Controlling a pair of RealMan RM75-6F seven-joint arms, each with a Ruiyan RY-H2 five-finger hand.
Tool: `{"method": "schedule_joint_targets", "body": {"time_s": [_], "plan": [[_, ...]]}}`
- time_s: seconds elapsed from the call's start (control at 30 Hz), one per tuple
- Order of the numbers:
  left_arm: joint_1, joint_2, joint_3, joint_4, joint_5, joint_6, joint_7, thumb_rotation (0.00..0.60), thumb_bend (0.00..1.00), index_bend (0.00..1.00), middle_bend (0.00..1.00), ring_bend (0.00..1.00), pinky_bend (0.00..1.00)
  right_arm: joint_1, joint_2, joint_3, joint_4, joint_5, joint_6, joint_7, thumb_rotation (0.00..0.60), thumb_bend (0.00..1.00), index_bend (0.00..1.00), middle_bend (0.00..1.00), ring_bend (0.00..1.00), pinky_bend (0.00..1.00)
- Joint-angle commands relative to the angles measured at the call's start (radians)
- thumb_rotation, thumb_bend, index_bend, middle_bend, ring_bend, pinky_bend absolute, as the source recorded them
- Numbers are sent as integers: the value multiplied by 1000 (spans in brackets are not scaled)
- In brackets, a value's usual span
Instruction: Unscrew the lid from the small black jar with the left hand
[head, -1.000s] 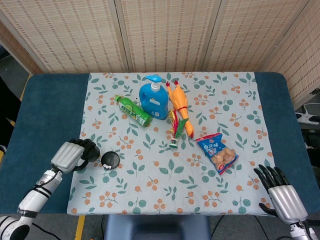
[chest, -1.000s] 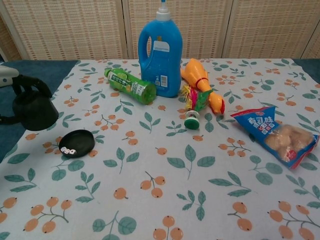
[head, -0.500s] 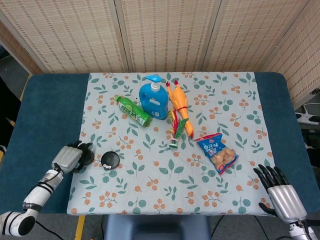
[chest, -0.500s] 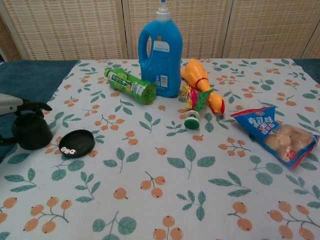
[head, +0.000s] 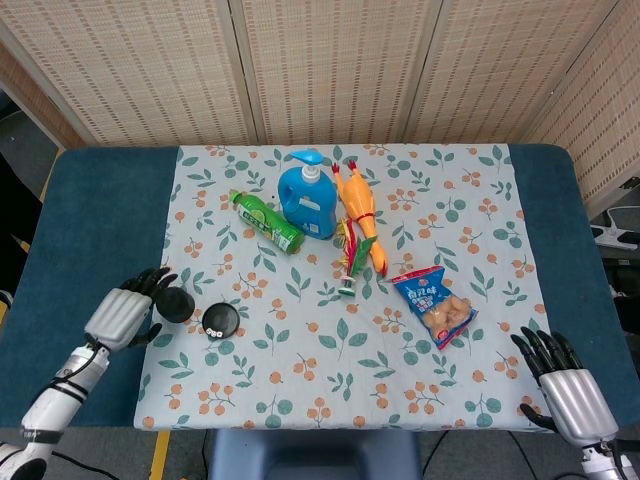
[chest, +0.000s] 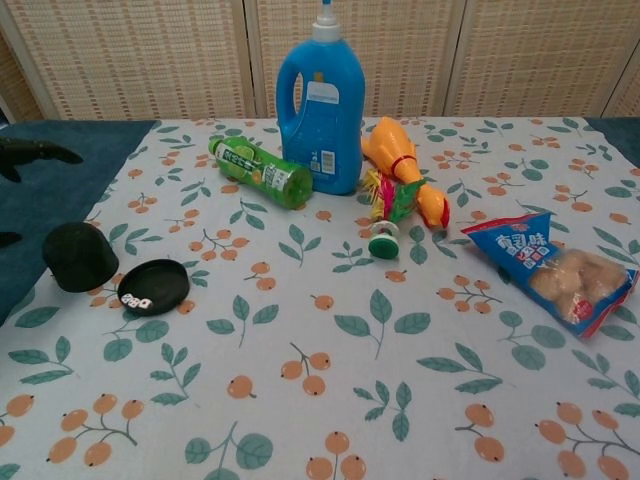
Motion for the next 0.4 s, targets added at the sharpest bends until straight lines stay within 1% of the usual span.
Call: {"method": "schedule_joint_targets", "body": {"time_s": [0.03, 0.07, 0.13, 0.17, 0.2, 0.27, 0.4], "plan": [[259, 12, 82, 32, 216, 417, -48, 600, 393, 0, 0, 0, 113, -6, -1, 6, 3, 4, 15, 5, 600, 69, 0, 0, 0, 0], [322, -22, 95, 71, 220, 494, -58, 600, 393, 0, 0, 0, 96, -10, -3, 11, 5, 10, 22, 1, 600, 68, 0, 0, 0, 0], [386, -68, 103, 121, 200, 551, -87, 600, 392, 0, 0, 0, 83, -13, -8, 16, 4, 20, 27, -8, 600, 69, 0, 0, 0, 0], [403, -75, 106, 130, 173, 540, -67, 600, 392, 0, 0, 0, 78, -13, -9, 18, 1, 23, 28, -10, 600, 69, 0, 0, 0, 0], [413, -64, 120, 127, 173, 534, -46, 600, 393, 0, 0, 0, 75, -13, -9, 19, 0, 21, 30, -9, 600, 69, 0, 0, 0, 0], [422, -51, 114, 120, 180, 540, -87, 600, 392, 0, 0, 0, 71, -15, -9, 22, -2, 22, 35, -9, 600, 69, 0, 0, 0, 0], [427, -45, 101, 135, 187, 530, -110, 600, 391, 0, 0, 0, 71, -20, -8, 29, -7, 27, 49, -16, 600, 69, 0, 0, 0, 0]]}}
